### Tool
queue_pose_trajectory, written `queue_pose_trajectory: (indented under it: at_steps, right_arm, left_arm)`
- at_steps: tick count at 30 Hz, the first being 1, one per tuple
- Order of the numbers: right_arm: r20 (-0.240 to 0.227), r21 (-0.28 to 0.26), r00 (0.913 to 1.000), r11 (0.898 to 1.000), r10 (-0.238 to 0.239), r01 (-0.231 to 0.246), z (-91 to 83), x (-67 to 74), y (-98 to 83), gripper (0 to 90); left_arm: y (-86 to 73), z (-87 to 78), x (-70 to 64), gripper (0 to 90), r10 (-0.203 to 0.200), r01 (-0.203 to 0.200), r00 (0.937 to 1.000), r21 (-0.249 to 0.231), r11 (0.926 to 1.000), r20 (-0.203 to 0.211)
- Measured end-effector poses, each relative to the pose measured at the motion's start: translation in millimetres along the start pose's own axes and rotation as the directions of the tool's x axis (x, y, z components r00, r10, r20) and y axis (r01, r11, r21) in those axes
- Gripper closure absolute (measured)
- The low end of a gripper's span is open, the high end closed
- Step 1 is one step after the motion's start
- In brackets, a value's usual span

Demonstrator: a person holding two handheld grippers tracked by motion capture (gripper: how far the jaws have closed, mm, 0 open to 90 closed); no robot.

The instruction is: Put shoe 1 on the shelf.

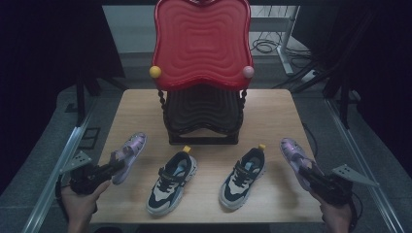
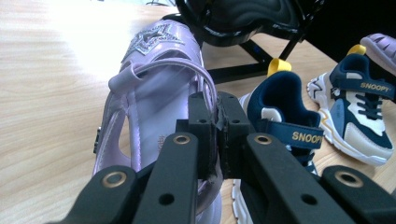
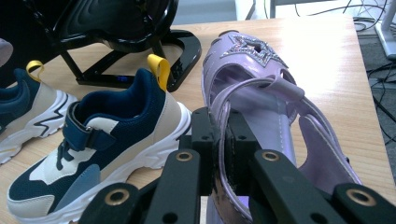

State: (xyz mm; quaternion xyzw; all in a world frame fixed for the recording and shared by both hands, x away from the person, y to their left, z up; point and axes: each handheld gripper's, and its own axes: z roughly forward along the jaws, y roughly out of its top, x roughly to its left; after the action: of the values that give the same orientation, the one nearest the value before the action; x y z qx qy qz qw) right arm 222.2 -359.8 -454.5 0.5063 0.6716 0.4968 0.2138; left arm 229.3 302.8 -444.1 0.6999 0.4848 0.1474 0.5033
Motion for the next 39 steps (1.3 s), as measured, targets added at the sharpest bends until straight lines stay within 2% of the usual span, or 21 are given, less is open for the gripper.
queue_pose_trajectory:
  at_steps: [7, 22, 39]
  right_arm:
    - [-0.021, -0.017, 0.9998, 1.000, 0.002, -0.002, 1.3, 5.2, 4.6, 85.0]
    - [-0.063, -0.037, 0.9975, 0.999, -0.030, 0.028, 8.3, 17.4, 15.9, 85.0]
    - [-0.123, -0.068, 0.9903, 0.996, -0.065, 0.057, 19.4, 33.8, 29.3, 85.0]
  left_arm:
    - [6.1, -2.5, -4.7, 86.1, 0.004, -0.004, 0.9999, -0.028, 0.9996, 0.014]
    - [12.8, -0.4, -10.9, 85.9, 0.021, -0.019, 0.9993, -0.037, 0.9991, 0.030]
    - [23.4, 14.0, -24.6, 85.7, 0.046, -0.043, 0.9964, -0.042, 0.9982, 0.071]
